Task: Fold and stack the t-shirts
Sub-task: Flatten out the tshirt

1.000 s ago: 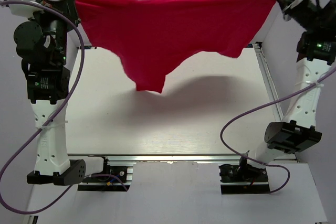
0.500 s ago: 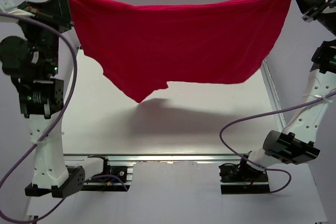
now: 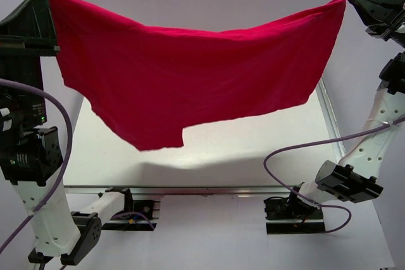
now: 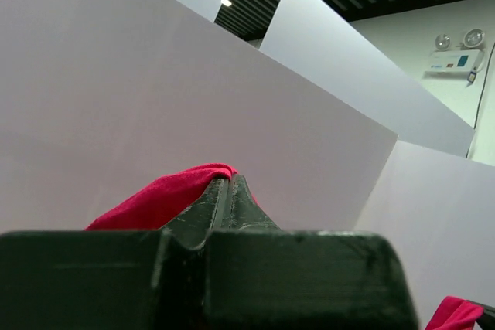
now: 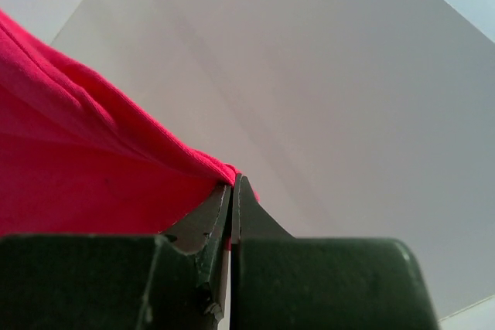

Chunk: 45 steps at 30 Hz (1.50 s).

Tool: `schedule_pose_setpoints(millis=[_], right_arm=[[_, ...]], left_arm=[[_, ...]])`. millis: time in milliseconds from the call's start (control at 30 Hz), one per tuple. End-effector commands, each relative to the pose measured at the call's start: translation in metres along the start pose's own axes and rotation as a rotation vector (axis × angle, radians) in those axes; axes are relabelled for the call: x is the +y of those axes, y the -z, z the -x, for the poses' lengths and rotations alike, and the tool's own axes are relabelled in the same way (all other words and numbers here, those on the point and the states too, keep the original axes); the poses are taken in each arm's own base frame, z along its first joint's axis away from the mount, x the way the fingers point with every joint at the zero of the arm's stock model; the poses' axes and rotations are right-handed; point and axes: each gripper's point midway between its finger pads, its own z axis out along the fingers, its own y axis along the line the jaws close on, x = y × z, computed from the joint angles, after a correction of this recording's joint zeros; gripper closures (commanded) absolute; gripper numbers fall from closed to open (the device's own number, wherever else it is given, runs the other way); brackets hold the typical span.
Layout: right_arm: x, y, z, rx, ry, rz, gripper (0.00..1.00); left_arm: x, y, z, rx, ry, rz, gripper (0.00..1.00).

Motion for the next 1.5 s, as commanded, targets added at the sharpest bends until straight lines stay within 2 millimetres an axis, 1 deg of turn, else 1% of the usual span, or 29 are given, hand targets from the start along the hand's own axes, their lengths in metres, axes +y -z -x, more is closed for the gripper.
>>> schedule_pose_setpoints(millis=[0,67,133,167,233,267,367,400,500,533,567,633,733,767,800,833,867,900,967,1000,1067,1100,1133,1200,1267,1333,1367,1400,1467], right_arm=[[-0.005,0.001,0.001,-0.021,-0.046,-0.047,1.00],[-0.006,0.005,-0.028,0.009,-0.135,-0.056,1.00],[0.005,0.004,-0.048,0.028,-0.186,-0.020,1.00],[0.015,0.007,-0.076,0.050,-0.265,-0.015,1.00],[0.031,-0.001,-0.096,0.061,-0.206,0.010,1.00],[0.052,0.001,-0.134,0.135,-0.363,0.005,1.00],[0.088,-0.010,-0.184,0.201,-0.356,0.036,1.00],[0.109,-0.010,-0.210,0.223,-0.423,0.046,1.00],[0.136,-0.013,-0.265,0.290,-0.501,0.035,1.00],[0.139,-0.015,-0.278,0.311,-0.518,0.026,1.00],[0.148,-0.015,-0.306,0.343,-0.549,0.031,1.00],[0.156,-0.022,-0.331,0.362,-0.570,0.032,1.00],[0.186,-0.029,-0.400,0.432,-0.644,0.050,1.00],[0.192,-0.033,-0.413,0.447,-0.646,0.060,1.00],[0.189,-0.037,-0.424,0.469,-0.647,0.050,1.00],[0.204,-0.035,-0.454,0.506,-0.690,0.060,1.00],[0.208,-0.037,-0.464,0.521,-0.698,0.060,1.00],[0.209,-0.036,-0.480,0.552,-0.702,0.046,1.00],[0.214,-0.037,-0.507,0.592,-0.723,0.040,1.00],[0.215,-0.034,-0.519,0.626,-0.725,0.020,1.00],[0.215,-0.035,-0.540,0.649,-0.726,0.005,1.00],[0.216,-0.035,-0.548,0.667,-0.731,-0.011,1.00],[0.217,-0.036,-0.560,0.679,-0.739,-0.018,1.00],[0.222,-0.032,-0.578,0.710,-0.753,-0.039,1.00],[0.215,-0.034,-0.585,0.716,-0.727,-0.065,1.00],[0.217,-0.029,-0.600,0.750,-0.733,-0.103,1.00],[0.217,-0.027,-0.610,0.772,-0.731,-0.125,1.00],[0.209,-0.028,-0.609,0.773,-0.727,-0.143,1.00],[0.213,-0.025,-0.624,0.805,-0.738,-0.161,1.00]], left_arm=[[0.020,-0.004,-0.025,0.053,-0.006,0.056,1.00],[0.038,-0.009,-0.049,0.102,-0.007,0.095,1.00],[0.054,-0.016,-0.078,0.158,0.000,0.118,1.00],[0.064,-0.018,-0.097,0.198,0.002,0.131,1.00],[0.080,-0.023,-0.124,0.239,0.004,0.150,1.00],[0.095,-0.023,-0.147,0.272,0.005,0.172,1.00],[0.123,-0.021,-0.189,0.331,0.016,0.211,1.00],[0.139,-0.015,-0.215,0.381,0.017,0.243,1.00],[0.176,-0.003,-0.270,0.461,0.030,0.298,1.00],[0.185,0.001,-0.283,0.479,0.034,0.313,1.00],[0.194,0.006,-0.307,0.528,0.045,0.308,1.00],[0.211,0.014,-0.336,0.548,0.061,0.312,1.00],[0.237,0.020,-0.379,0.574,0.063,0.316,1.00],[0.255,0.029,-0.406,0.622,0.064,0.351,1.00],[0.263,0.028,-0.415,0.633,0.053,0.364,1.00],[0.271,0.030,-0.426,0.650,0.043,0.374,1.00],[0.279,0.031,-0.436,0.666,0.040,0.385,1.00],[0.295,0.038,-0.459,0.707,0.028,0.406,1.00],[0.305,0.032,-0.473,0.713,0.022,0.413,1.00],[0.320,0.040,-0.495,0.752,0.017,0.435,1.00],[0.327,0.031,-0.505,0.748,0.014,0.435,1.00],[0.340,0.038,-0.523,0.773,0.015,0.456,1.00],[0.339,0.027,-0.523,0.759,0.015,0.441,1.00],[0.351,0.031,-0.541,0.782,0.014,0.451,1.00],[0.348,0.015,-0.537,0.754,0.006,0.430,1.00],[0.361,0.020,-0.553,0.775,-0.010,0.444,1.00],[0.360,0.013,-0.550,0.761,-0.020,0.435,1.00],[0.363,0.012,-0.552,0.762,-0.027,0.436,1.00],[0.368,0.014,-0.561,0.772,-0.035,0.438,1.00]])
